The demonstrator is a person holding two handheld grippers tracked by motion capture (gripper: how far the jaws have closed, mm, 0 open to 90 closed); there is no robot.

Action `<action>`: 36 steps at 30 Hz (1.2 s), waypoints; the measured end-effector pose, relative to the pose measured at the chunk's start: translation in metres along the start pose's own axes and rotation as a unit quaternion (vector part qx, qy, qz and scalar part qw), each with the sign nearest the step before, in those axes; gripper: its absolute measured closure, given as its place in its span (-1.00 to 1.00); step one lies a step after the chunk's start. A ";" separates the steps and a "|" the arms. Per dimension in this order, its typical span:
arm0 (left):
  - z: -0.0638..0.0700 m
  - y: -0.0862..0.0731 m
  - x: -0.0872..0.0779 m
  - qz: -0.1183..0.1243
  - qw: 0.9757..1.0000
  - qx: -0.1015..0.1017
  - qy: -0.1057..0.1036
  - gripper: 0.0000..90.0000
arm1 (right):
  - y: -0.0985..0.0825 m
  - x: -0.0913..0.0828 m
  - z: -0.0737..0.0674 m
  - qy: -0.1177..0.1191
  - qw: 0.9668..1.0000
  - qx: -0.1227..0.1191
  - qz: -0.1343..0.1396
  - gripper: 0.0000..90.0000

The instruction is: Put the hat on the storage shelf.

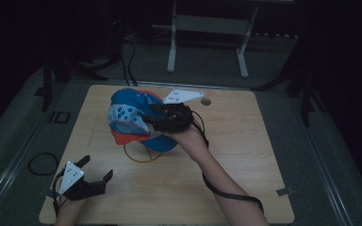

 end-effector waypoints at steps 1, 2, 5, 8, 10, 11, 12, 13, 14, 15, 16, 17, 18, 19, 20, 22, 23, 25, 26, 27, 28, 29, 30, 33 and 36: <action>0.000 0.000 0.000 0.000 1.000 0.003 0.001 -0.96 | -0.001 -0.004 0.000 -0.003 1.000 -0.004 0.004 0.02; 0.000 0.000 0.000 0.000 1.000 0.003 0.001 -0.96 | -0.002 -0.006 0.000 -0.003 1.000 -0.004 0.006 -0.01; 0.000 -0.001 0.000 -0.002 1.000 -0.001 0.001 -0.96 | -0.003 -0.012 0.003 -0.010 1.000 -0.005 0.010 -0.11; 0.001 -0.001 0.000 -0.002 1.000 0.001 0.000 -0.96 | -0.007 -0.013 0.008 -0.013 1.000 0.001 0.007 -0.11; 0.001 -0.001 0.000 -0.002 1.000 0.001 0.000 -0.96 | -0.010 -0.013 0.008 -0.013 1.000 0.002 0.004 -0.11; 0.001 -0.001 0.000 -0.002 1.000 0.001 0.000 -0.96 | -0.012 -0.013 0.008 -0.011 1.000 0.004 0.003 -0.12; 0.001 -0.001 0.000 -0.002 1.000 0.000 0.000 -0.96 | -0.014 -0.013 0.008 -0.010 1.000 0.004 0.003 -0.12; 0.001 -0.001 0.001 -0.003 1.000 -0.002 0.000 -0.96 | -0.014 -0.013 0.008 -0.010 1.000 0.004 0.003 -0.12; 0.001 -0.001 0.001 -0.004 1.000 -0.003 -0.001 -0.96 | -0.015 -0.014 0.008 -0.010 1.000 0.003 0.002 -0.12; 0.000 -0.002 0.001 -0.004 1.000 -0.004 -0.001 -0.96 | -0.019 -0.015 0.007 -0.008 1.000 0.006 0.001 -0.14; 0.000 -0.002 0.001 -0.004 1.000 -0.004 -0.001 -0.96 | -0.019 -0.015 0.007 -0.008 1.000 0.006 0.001 -0.14; 0.001 -0.002 0.001 -0.004 1.000 -0.003 -0.001 -0.96 | -0.022 -0.017 0.007 -0.007 1.000 0.007 -0.001 -0.19; 0.001 -0.002 0.001 -0.004 1.000 -0.003 -0.001 -0.96 | -0.024 -0.018 0.007 -0.004 1.000 0.007 -0.002 -0.25; 0.001 -0.002 0.001 -0.003 1.000 -0.004 -0.001 -0.96 | -0.024 -0.018 0.007 -0.004 1.000 0.007 -0.002 -0.25; 0.000 -0.002 0.001 -0.004 1.000 -0.003 0.000 -0.96 | -0.027 -0.020 0.007 0.000 1.000 0.010 -0.001 -0.33; 0.000 -0.001 0.001 -0.004 1.000 -0.005 -0.001 -0.96 | -0.030 -0.022 0.007 0.002 1.000 0.012 0.002 -0.43; 0.000 -0.001 0.001 -0.004 1.000 -0.005 -0.001 -0.96 | -0.030 -0.022 0.007 0.002 1.000 0.012 0.002 -0.43; 0.001 -0.001 0.001 -0.003 1.000 -0.005 -0.001 -0.96 | -0.037 -0.025 0.005 0.013 1.000 0.006 0.000 -0.68; 0.001 -0.001 0.001 -0.003 1.000 -0.005 -0.001 -0.96 | -0.037 -0.025 0.005 0.013 1.000 0.006 0.000 -0.68; 0.001 -0.002 0.001 -0.003 1.000 -0.004 -0.001 -0.96 | -0.042 -0.028 0.006 0.010 1.000 0.009 0.004 -0.68; 0.001 -0.002 0.001 -0.003 1.000 -0.004 -0.001 -0.96 | -0.042 -0.028 0.006 0.010 1.000 0.009 0.004 -0.68; 0.001 -0.002 0.001 -0.002 1.000 -0.004 -0.001 -0.96 | -0.048 -0.029 0.007 0.016 1.000 0.012 0.000 -0.70; 0.002 -0.002 0.002 -0.001 1.000 -0.005 -0.003 -0.96 | -0.052 -0.030 0.007 0.013 1.000 0.009 -0.002 -0.70; 0.003 -0.002 0.001 0.000 1.000 -0.006 -0.006 -0.96 | -0.063 -0.031 0.010 0.012 1.000 0.015 -0.001 -0.70; 0.005 -0.001 0.001 0.004 1.000 -0.006 -0.009 -0.96 | -0.075 -0.031 0.014 0.003 1.000 0.010 -0.013 -0.69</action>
Point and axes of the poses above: each handheld gripper's, and its own axes: x roughly forward along the jaws, y roughly out of its top, z roughly to its right, the point moved 9 cm from there along x, roughly forward along the jaws, and after that the axes turned 13 degrees about y, right-handed, at the moved point
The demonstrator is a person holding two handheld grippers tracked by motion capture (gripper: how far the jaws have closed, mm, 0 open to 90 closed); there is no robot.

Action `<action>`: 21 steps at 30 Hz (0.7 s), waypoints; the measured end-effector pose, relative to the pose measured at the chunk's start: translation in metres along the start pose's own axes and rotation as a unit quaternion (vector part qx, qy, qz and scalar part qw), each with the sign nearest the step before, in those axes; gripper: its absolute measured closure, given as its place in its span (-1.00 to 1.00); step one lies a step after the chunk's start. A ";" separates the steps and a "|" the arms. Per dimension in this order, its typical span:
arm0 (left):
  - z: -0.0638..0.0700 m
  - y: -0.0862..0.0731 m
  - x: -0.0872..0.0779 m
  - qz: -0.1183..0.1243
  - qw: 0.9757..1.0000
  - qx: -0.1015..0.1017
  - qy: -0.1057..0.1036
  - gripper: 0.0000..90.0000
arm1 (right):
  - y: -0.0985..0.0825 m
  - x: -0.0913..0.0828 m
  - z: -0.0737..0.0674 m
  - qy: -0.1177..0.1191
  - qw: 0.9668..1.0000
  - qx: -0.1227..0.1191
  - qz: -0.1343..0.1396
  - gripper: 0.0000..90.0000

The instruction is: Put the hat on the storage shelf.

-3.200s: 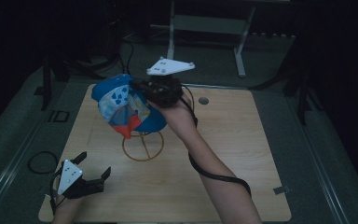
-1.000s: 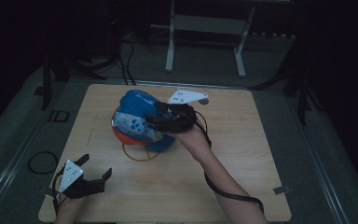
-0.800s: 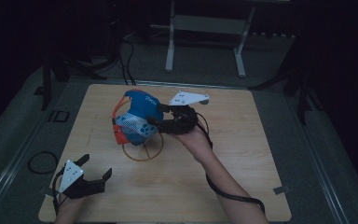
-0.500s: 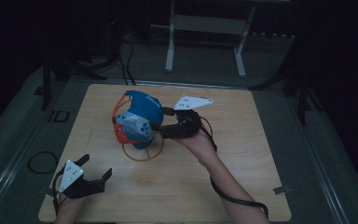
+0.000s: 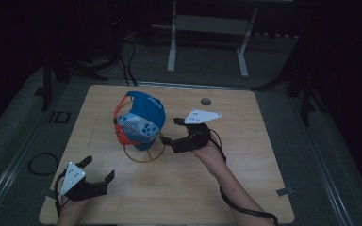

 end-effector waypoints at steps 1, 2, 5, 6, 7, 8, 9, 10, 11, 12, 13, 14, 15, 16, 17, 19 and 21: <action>0.001 0.000 0.000 0.000 1.000 0.000 -0.002 -0.96 | 0.000 0.000 0.000 0.000 1.000 0.000 0.000 -0.69; 0.001 0.000 0.000 0.000 1.000 0.000 -0.004 -0.96 | -0.004 0.000 0.001 0.000 1.000 -0.001 -0.004 -0.69; 0.003 -0.001 0.001 0.000 1.000 0.001 -0.008 -0.96 | -0.019 0.000 0.002 -0.002 1.000 -0.004 -0.017 -0.69; 0.004 -0.001 0.001 0.000 1.000 0.002 -0.010 -0.96 | -0.023 0.000 0.001 0.000 1.000 -0.004 -0.020 -0.69; 0.004 -0.001 0.001 -0.002 1.000 0.002 -0.009 -0.96 | -0.026 -0.001 0.001 -0.001 1.000 -0.006 -0.024 -0.69; 0.005 -0.001 0.001 -0.001 1.000 0.003 -0.011 -0.96 | -0.029 -0.002 0.001 -0.003 1.000 -0.006 -0.026 -0.69; 0.005 -0.001 0.001 -0.001 1.000 0.003 -0.011 -0.96 | -0.032 -0.002 0.001 -0.003 1.000 -0.008 -0.027 -0.69; 0.005 -0.002 0.001 -0.002 1.000 0.006 -0.010 -0.96 | -0.035 -0.003 0.001 -0.002 1.000 -0.007 -0.029 -0.69; 0.005 -0.002 0.001 -0.002 1.000 0.006 -0.010 -0.96 | -0.038 -0.003 0.001 -0.002 1.000 -0.006 -0.027 -0.69; 0.005 -0.001 0.001 0.000 1.000 0.005 -0.012 -0.96 | -0.038 -0.003 0.001 -0.002 1.000 -0.006 -0.027 -0.69; 0.005 -0.001 0.001 -0.001 1.000 0.005 -0.011 -0.96 | -0.043 -0.004 0.001 -0.002 1.000 -0.007 -0.027 -0.69; 0.005 -0.001 0.001 -0.001 1.000 0.005 -0.011 -0.96 | -0.043 -0.004 0.001 -0.002 1.000 -0.007 -0.027 -0.69; 0.006 -0.002 0.002 -0.001 1.000 0.004 -0.013 -0.96 | -0.050 -0.004 0.000 -0.002 0.999 -0.008 -0.033 -0.69; 0.006 -0.002 0.002 -0.001 1.000 0.004 -0.013 -0.96 | -0.050 -0.004 0.000 -0.002 0.999 -0.008 -0.033 -0.69; 0.006 -0.002 0.002 -0.002 1.000 0.005 -0.012 -0.96 | -0.053 -0.004 0.000 0.000 0.999 -0.007 -0.034 -0.69; 0.007 -0.004 0.003 -0.007 1.000 0.006 -0.014 -0.96 | -0.064 -0.002 -0.001 0.004 0.999 0.000 -0.040 -0.69; 0.008 -0.005 0.004 -0.012 1.000 0.010 -0.018 -0.96 | -0.071 -0.001 -0.001 0.009 0.999 0.001 -0.044 -0.69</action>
Point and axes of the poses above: each handheld gripper's, and its own axes: x roughly forward along the jaws, y roughly out of its top, z roughly to its right, the point moved 9 cm from there along x, roughly forward along the jaws, and after that the axes turned 13 degrees about y, right-handed, at the moved point
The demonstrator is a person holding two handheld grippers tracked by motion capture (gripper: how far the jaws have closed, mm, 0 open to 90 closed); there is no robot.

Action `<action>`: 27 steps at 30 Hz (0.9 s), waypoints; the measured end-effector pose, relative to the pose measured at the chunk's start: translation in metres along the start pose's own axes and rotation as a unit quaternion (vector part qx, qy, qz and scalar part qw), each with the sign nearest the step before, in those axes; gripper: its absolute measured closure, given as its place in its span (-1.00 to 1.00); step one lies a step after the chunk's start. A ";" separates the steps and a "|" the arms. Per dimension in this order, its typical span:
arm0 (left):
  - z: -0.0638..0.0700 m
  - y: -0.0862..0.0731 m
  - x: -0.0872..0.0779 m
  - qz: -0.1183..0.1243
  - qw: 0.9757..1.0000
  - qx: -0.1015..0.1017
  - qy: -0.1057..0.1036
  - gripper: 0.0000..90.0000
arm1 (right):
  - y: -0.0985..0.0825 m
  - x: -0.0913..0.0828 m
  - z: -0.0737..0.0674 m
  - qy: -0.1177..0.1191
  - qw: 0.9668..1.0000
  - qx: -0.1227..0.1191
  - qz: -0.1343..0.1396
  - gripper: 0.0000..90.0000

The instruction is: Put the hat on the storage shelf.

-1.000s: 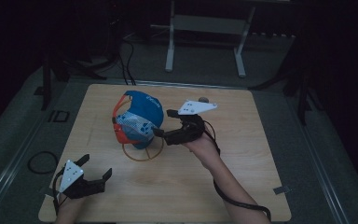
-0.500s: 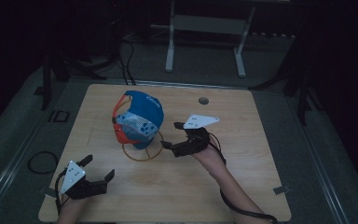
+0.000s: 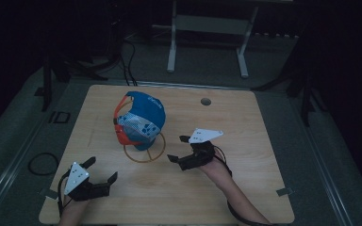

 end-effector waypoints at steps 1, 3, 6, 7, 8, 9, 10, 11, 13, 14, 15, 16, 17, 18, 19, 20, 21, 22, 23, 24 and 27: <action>0.000 0.000 0.000 0.002 1.000 0.000 0.000 -0.96 | -0.003 0.000 0.000 0.000 1.000 0.000 -0.002 -0.69; 0.000 0.000 0.000 0.001 1.000 0.002 0.000 -0.96 | -0.009 0.001 0.000 0.002 1.000 0.000 -0.002 -0.69; 0.001 -0.001 0.001 -0.001 1.000 -0.001 -0.004 -0.96 | -0.017 0.000 0.001 0.001 1.000 0.006 -0.003 -0.69; 0.001 -0.002 0.001 -0.003 1.000 0.001 -0.003 -0.96 | -0.021 0.000 0.002 -0.001 1.000 0.007 -0.005 -0.69; 0.001 -0.002 0.001 -0.003 1.000 0.000 -0.003 -0.96 | -0.024 0.000 0.003 -0.001 1.000 0.009 -0.006 -0.69; 0.001 -0.002 0.001 -0.005 1.000 -0.001 -0.003 -0.96 | -0.024 0.000 0.003 -0.001 1.000 0.009 -0.006 -0.69; 0.001 -0.002 0.002 -0.004 1.000 -0.001 -0.004 -0.96 | -0.028 0.000 0.003 0.000 1.000 0.012 -0.009 -0.69; 0.001 -0.002 0.001 -0.004 1.000 -0.001 -0.005 -0.96 | -0.034 -0.002 0.005 -0.005 1.000 0.014 -0.012 -0.69; 0.001 -0.003 0.001 -0.005 1.000 -0.001 -0.005 -0.96 | -0.037 -0.003 0.006 -0.005 1.000 0.016 -0.013 -0.69; 0.001 -0.003 0.001 -0.005 1.000 -0.001 -0.005 -0.96 | -0.040 -0.004 0.008 -0.006 1.000 0.017 -0.015 -0.69; 0.001 -0.003 0.001 -0.006 1.000 0.000 -0.004 -0.96 | -0.048 -0.007 0.010 -0.008 1.000 0.022 -0.021 -0.68; 0.001 -0.003 0.002 -0.006 1.000 0.000 -0.004 -0.96 | -0.048 -0.007 0.010 -0.008 1.000 0.022 -0.021 -0.68; 0.001 -0.003 0.002 -0.008 1.000 -0.001 -0.005 -0.96 | -0.055 -0.011 0.012 -0.012 0.999 0.020 -0.025 -0.68; 0.001 -0.003 0.002 -0.008 1.000 -0.001 -0.005 -0.96 | -0.055 -0.011 0.012 -0.012 0.999 0.020 -0.025 -0.68; 0.001 -0.004 0.002 -0.008 1.000 -0.001 -0.006 -0.96 | -0.060 -0.015 0.014 -0.017 0.999 0.021 -0.025 -0.68; 0.001 -0.004 0.002 -0.008 1.000 -0.001 -0.006 -0.96 | -0.060 -0.015 0.014 -0.017 0.999 0.021 -0.025 -0.68; 0.001 -0.004 0.003 -0.009 1.000 -0.002 -0.004 -0.96 | -0.066 -0.019 0.017 -0.024 0.999 0.024 -0.025 -0.68; 0.000 -0.004 0.003 -0.010 1.000 0.000 -0.003 -0.96 | -0.069 -0.021 0.019 -0.027 0.999 0.026 -0.025 -0.68; 0.000 -0.004 0.003 -0.011 1.000 -0.001 -0.002 -0.96 | -0.073 -0.023 0.020 -0.028 0.999 0.029 -0.027 -0.68; 0.000 -0.004 0.003 -0.011 1.000 -0.001 -0.002 -0.96 | -0.073 -0.023 0.020 -0.028 0.999 0.029 -0.027 -0.68; 0.000 -0.005 0.003 -0.013 1.000 0.000 -0.003 -0.96 | -0.082 -0.029 0.023 -0.034 0.998 0.033 -0.032 -0.68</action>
Point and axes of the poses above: each handheld gripper's, and its own axes: x roughly forward along the jaws, y roughly out of its top, z roughly to its right, the point moved 9 cm from there along x, roughly forward along the jaws, and after that the axes turned 13 degrees about y, right-handed, at the moved point
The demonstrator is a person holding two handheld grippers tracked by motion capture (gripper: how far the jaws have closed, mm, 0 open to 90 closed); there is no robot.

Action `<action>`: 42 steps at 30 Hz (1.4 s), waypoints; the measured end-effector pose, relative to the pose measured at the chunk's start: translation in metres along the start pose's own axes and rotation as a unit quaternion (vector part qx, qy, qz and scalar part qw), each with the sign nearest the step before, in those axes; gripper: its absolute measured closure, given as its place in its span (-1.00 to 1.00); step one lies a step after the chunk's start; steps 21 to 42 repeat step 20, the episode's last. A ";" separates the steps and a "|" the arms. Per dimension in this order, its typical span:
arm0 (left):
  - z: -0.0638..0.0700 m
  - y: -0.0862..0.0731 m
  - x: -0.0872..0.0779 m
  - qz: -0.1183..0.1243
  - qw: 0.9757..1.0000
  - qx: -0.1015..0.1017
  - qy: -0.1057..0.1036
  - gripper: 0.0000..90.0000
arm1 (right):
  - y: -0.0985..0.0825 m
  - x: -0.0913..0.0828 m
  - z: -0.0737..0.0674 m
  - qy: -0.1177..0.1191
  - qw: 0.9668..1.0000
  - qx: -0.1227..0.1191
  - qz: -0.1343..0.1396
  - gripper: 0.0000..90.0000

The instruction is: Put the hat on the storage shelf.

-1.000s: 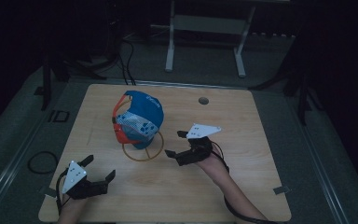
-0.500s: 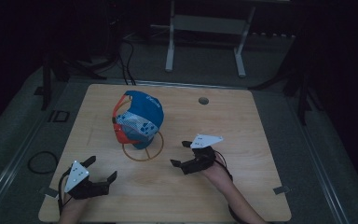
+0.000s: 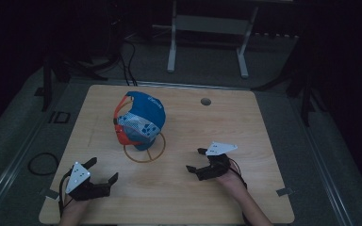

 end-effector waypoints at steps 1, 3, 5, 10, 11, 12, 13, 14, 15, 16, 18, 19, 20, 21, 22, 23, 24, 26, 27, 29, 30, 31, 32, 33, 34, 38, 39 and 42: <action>0.000 0.000 0.000 0.001 1.000 0.000 -0.001 -0.96 | -0.005 -0.004 0.004 -0.007 1.000 0.001 0.002 -0.68; 0.000 0.000 0.000 0.000 1.000 0.001 0.001 -0.96 | -0.010 -0.007 0.006 -0.006 1.000 0.005 0.001 -0.68; 0.000 -0.001 0.000 -0.002 1.000 0.002 0.000 -0.96 | -0.015 -0.010 0.009 -0.012 1.000 0.005 0.000 -0.68; -0.001 -0.001 0.001 -0.003 1.000 -0.002 -0.001 -0.96 | -0.024 -0.016 0.016 -0.016 1.000 0.014 -0.006 -0.68; -0.001 -0.001 0.001 -0.003 1.000 -0.002 0.000 -0.96 | -0.024 -0.019 0.016 -0.011 1.000 0.019 0.002 -0.68; -0.001 -0.001 0.000 -0.002 1.000 -0.002 -0.001 -0.96 | -0.023 -0.020 0.017 -0.011 1.000 0.018 0.005 -0.68; -0.001 -0.001 0.000 -0.002 1.000 -0.002 -0.001 -0.96 | -0.023 -0.022 0.017 -0.013 1.000 0.016 0.005 -0.68; -0.001 -0.001 0.000 -0.002 1.000 -0.002 0.000 -0.96 | -0.023 -0.024 0.018 -0.015 1.000 0.014 0.004 -0.68; -0.001 -0.001 0.000 -0.002 1.000 -0.002 -0.001 -0.96 | -0.023 -0.024 0.018 -0.017 1.000 0.012 0.003 -0.68; -0.001 -0.001 0.000 -0.003 1.000 -0.003 -0.001 -0.96 | -0.024 -0.025 0.019 -0.021 1.000 0.010 -0.001 -0.68; -0.001 -0.001 0.000 -0.003 1.000 -0.003 0.000 -0.96 | -0.026 -0.027 0.019 -0.021 1.000 0.008 -0.006 -0.68; -0.001 -0.001 -0.001 -0.003 1.000 -0.003 0.000 -0.96 | -0.026 -0.028 0.020 -0.022 1.000 0.009 -0.004 -0.68; -0.002 -0.002 0.000 -0.004 1.000 -0.003 0.002 -0.96 | -0.026 -0.029 0.020 -0.022 1.000 0.010 -0.002 -0.67; -0.002 -0.002 0.000 -0.004 1.000 -0.003 0.002 -0.96 | -0.026 -0.029 0.020 -0.022 1.000 0.010 -0.002 -0.67; -0.002 -0.002 0.000 -0.004 1.000 -0.003 0.002 -0.96 | -0.026 -0.029 0.020 -0.022 1.000 0.010 -0.002 -0.67; -0.002 -0.002 0.000 -0.004 1.000 -0.003 0.002 -0.96 | -0.026 -0.029 0.020 -0.022 1.000 0.010 -0.002 -0.67; -0.002 -0.002 0.000 -0.004 1.000 -0.003 0.002 -0.96 | -0.026 -0.029 0.020 -0.022 1.000 0.010 -0.002 -0.67; -0.002 -0.002 0.000 -0.004 1.000 -0.003 0.002 -0.96 | -0.026 -0.029 0.020 -0.022 1.000 0.010 -0.002 -0.67; -0.002 -0.002 0.000 -0.004 1.000 -0.003 0.002 -0.96 | -0.026 -0.029 0.020 -0.022 1.000 0.010 -0.002 -0.67; -0.002 -0.002 0.000 -0.004 1.000 -0.003 0.002 -0.96 | -0.026 -0.029 0.020 -0.022 1.000 0.010 -0.002 -0.67; -0.002 -0.002 0.000 -0.004 1.000 -0.003 0.002 -0.96 | -0.026 -0.029 0.020 -0.022 1.000 0.010 -0.002 -0.67; -0.002 -0.002 0.000 -0.004 1.000 -0.003 0.002 -0.96 | -0.026 -0.029 0.020 -0.022 1.000 0.010 -0.002 -0.67; -0.002 -0.002 0.000 -0.004 1.000 -0.003 0.002 -0.96 | -0.026 -0.029 0.020 -0.022 1.000 0.010 -0.002 -0.67; -0.002 -0.002 0.000 -0.004 1.000 -0.003 0.002 -0.96 | -0.026 -0.029 0.020 -0.022 1.000 0.010 -0.002 -0.67; -0.002 -0.002 0.000 -0.004 1.000 -0.003 0.002 -0.96 | -0.026 -0.029 0.020 -0.022 1.000 0.010 -0.002 -0.67; -0.002 -0.002 0.000 -0.004 1.000 -0.003 0.002 -0.96 | -0.026 -0.029 0.020 -0.022 1.000 0.010 -0.002 -0.67; -0.002 -0.002 0.000 -0.004 1.000 -0.003 0.002 -0.96 | -0.026 -0.029 0.020 -0.022 1.000 0.010 -0.002 -0.67; -0.002 -0.002 0.000 -0.004 1.000 -0.003 0.002 -0.96 | -0.026 -0.029 0.020 -0.022 1.000 0.010 -0.002 -0.67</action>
Point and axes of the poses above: each handheld gripper's, and its own axes: x roughly forward along the jaws, y roughly out of its top, z roughly to its right, the point moved 9 cm from there along x, roughly forward along the jaws, and after that the axes turned 13 degrees about y, right-handed, at the moved point
